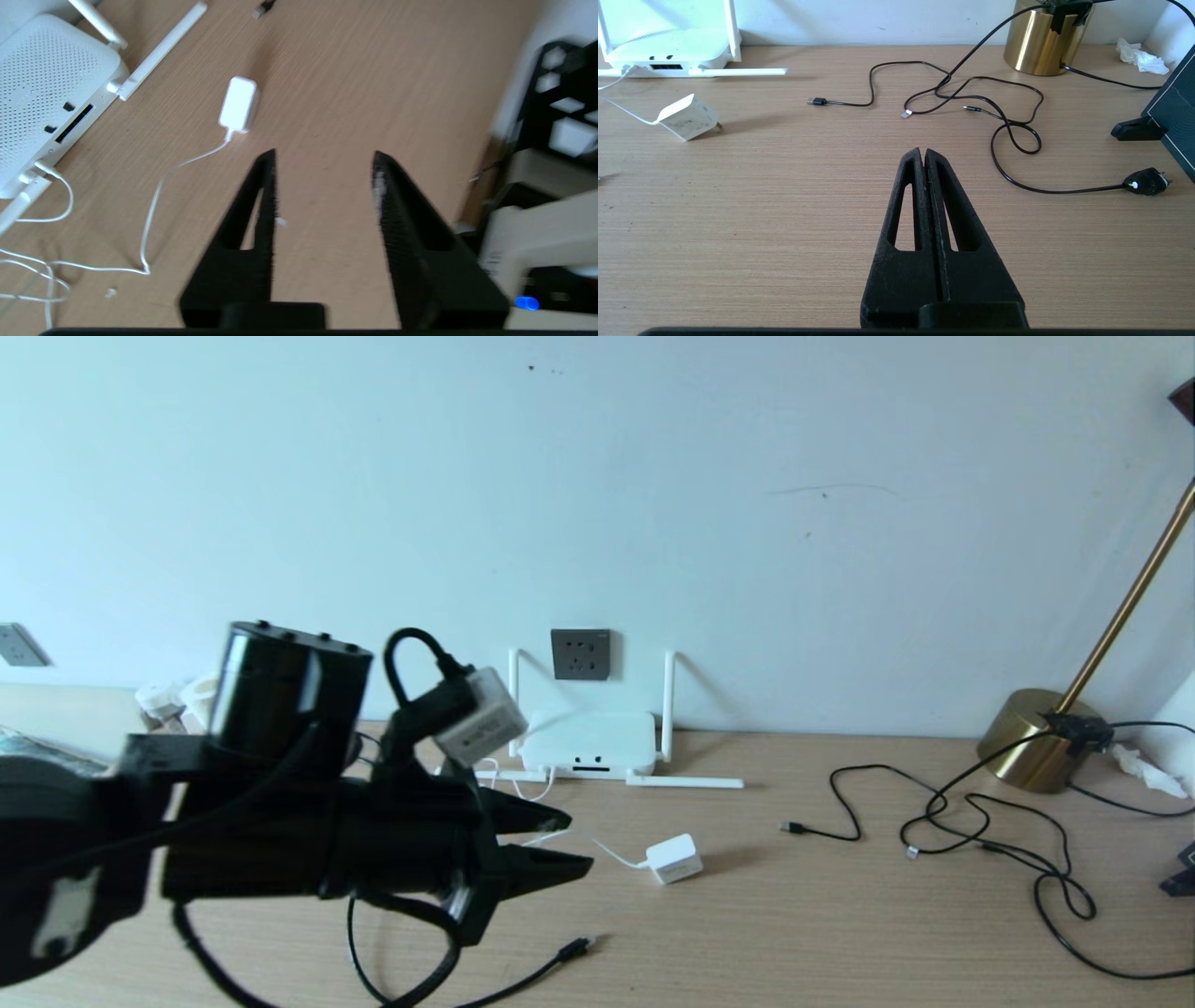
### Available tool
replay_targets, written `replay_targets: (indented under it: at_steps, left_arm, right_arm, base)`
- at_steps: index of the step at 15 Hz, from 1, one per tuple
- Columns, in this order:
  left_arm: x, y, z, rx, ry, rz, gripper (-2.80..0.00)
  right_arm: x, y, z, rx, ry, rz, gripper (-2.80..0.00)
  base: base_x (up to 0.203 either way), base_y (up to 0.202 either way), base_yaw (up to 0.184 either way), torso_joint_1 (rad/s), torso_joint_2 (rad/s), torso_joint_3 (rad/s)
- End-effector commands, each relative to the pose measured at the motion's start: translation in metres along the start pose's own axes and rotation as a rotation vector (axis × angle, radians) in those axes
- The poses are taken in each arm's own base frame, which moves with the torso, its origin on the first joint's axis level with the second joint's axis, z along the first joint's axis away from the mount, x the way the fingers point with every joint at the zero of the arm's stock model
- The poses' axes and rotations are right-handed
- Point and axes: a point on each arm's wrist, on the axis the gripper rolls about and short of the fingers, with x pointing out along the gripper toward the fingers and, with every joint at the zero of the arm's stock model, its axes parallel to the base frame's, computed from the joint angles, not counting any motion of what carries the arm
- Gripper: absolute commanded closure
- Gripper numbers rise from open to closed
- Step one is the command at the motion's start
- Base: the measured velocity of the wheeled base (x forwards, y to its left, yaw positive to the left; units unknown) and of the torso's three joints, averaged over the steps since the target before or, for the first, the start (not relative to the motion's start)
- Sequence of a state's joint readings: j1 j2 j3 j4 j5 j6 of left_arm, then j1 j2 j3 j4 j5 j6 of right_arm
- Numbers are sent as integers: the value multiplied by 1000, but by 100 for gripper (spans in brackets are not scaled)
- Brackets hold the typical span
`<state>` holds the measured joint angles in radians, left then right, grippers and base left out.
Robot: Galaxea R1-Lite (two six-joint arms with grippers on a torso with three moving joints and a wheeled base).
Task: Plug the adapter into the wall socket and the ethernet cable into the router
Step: Pick up plug
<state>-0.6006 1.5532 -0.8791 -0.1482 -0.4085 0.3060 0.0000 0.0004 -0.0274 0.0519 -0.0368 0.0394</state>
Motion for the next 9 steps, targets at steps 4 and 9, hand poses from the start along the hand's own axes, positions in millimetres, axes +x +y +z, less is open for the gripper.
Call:
replay_targets:
  at_steps: [4,9]
  left_arm:
    - [90,18,-9,227,120,-44,-280]
    - [142,34,-12,347,195,-21,-280]
  right_arm:
    - [0,0,0,1,0,0,0]
    - [0,0,0,1,-1,0,0]
  base:
    - [0,0,0,0,0,0]
    - [0,0,0,0,0,0]
